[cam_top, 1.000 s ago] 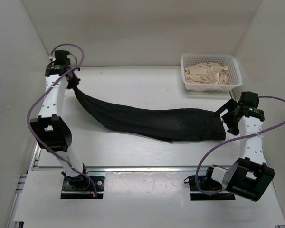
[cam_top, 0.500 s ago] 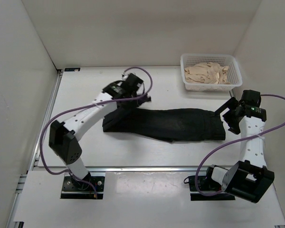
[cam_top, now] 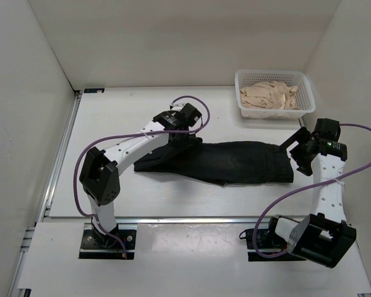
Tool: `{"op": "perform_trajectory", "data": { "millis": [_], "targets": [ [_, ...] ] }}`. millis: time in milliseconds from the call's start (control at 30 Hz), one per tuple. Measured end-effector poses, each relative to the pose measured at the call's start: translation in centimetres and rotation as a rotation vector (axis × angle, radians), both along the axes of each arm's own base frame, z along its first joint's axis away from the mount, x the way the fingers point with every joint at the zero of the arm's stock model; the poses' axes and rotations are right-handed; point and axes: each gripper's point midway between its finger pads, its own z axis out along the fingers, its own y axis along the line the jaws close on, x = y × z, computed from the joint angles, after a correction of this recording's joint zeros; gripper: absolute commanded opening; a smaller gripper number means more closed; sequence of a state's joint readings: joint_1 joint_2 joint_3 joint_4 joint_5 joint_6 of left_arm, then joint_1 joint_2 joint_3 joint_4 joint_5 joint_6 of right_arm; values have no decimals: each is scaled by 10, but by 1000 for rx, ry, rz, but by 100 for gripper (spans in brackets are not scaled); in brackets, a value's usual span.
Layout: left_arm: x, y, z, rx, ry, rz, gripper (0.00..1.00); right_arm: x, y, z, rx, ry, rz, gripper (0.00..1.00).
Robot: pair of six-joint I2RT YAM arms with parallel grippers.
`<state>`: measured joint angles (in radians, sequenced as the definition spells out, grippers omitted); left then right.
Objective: Fold and stack the trousers
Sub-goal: Fold the trousers
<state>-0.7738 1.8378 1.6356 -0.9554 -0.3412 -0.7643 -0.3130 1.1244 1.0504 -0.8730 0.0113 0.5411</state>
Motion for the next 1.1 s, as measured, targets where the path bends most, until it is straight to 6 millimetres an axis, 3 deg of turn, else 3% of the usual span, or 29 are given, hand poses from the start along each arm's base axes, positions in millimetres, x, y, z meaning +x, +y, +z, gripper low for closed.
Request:
{"op": "perform_trajectory", "data": {
  "millis": [233, 367, 467, 567, 633, 700, 733, 767, 833, 933, 1000, 1067, 1100],
  "targets": [
    [18, 11, 45, -70, -93, 58, 10, 0, 0, 0, 0, 0, 0, 100],
    [25, -2, 68, -110, -145, 52, 10, 0, 0, 0, 0, 0, 0, 100],
    [23, -24, 66, -124, -145, 29, 10, 0, 0, 0, 0, 0, 0, 100],
    [15, -46, 39, -111, -96, 1, 10, 0, 0, 0, 0, 0, 0, 100],
    [6, -60, 11, -86, -33, -30, 40, 0, 0, 0, 0, 0, 0, 100],
    [-5, -70, -15, -70, 37, -68, 76, 0, 0, 0, 0, 0, 0, 100],
    [-12, -73, -28, -64, 77, -89, 88, 0, 0, 0, 0, 0, 0, 100],
    [-21, -73, -38, -58, 117, -102, 89, 0, 0, 0, 0, 0, 0, 100],
    [-35, -68, -46, -31, 169, -121, 89, 0, 0, 0, 1, 0, 0, 100],
    [-39, -55, -35, -10, 184, -129, 70, 0, 0, 0, 2, 0, 1, 100],
    [-30, -38, -13, -24, 163, -109, 49, 0, 2, 0, 8, -2, 9, 89],
    [-11, -13, 14, -59, 112, -62, 36, 2, 7, 1, 23, -11, 39, 74],
    [0, 2, 27, -74, 85, -28, 28, 4, 11, 2, 31, -21, 65, 51]
  ]
}}
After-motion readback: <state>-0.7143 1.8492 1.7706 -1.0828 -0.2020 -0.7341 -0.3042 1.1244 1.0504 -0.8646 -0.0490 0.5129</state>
